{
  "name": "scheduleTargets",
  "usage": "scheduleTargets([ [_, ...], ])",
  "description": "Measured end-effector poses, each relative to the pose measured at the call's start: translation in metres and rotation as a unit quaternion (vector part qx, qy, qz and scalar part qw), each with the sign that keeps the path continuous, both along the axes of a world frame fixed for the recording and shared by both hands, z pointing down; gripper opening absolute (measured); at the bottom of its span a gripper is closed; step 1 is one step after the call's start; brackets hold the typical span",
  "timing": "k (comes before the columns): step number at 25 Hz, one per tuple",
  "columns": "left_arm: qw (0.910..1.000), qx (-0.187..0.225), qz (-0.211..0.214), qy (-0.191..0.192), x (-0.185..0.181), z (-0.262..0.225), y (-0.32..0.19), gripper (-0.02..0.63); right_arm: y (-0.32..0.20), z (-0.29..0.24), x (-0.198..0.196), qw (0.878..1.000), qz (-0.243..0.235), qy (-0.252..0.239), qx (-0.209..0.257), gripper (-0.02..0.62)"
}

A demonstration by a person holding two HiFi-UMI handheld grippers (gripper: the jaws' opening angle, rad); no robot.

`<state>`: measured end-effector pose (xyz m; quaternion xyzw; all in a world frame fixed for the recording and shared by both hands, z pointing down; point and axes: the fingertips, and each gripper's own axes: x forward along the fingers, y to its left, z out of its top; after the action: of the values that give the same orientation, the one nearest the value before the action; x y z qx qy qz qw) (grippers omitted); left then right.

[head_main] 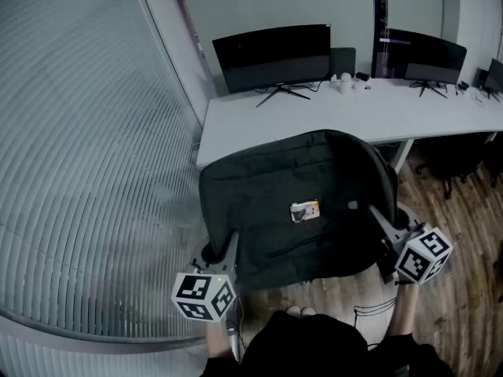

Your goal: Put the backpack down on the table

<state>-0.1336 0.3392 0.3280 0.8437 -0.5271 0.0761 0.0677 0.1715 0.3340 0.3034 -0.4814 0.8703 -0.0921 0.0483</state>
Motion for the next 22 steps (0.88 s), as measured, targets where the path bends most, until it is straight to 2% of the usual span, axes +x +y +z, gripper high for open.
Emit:
scheduleTargets([
  [22, 0.999, -0.03, -0.032, 0.008, 0.012, 0.028, -0.014, 0.072, -0.033, 0.029, 0.012, 0.999, -0.016, 0.009, -0.029, 0.106],
])
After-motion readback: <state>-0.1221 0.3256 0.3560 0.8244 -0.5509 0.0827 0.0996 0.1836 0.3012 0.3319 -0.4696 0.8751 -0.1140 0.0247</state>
